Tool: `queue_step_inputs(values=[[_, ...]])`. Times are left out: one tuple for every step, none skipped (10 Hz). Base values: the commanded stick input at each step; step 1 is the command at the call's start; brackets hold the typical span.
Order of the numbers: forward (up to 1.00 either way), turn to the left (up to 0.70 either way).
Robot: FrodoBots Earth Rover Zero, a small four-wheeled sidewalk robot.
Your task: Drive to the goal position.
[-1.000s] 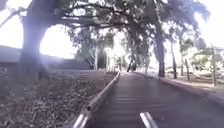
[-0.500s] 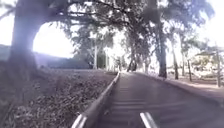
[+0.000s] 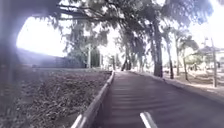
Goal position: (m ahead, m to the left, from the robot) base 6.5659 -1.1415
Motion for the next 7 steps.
queue_step_inputs(values=[[0.98, -0.22], [0.98, -0.36], [0.98, -0.37], [0.98, -0.28], [0.98, -0.06], [0.98, 0.00], [0.98, 0.00]])
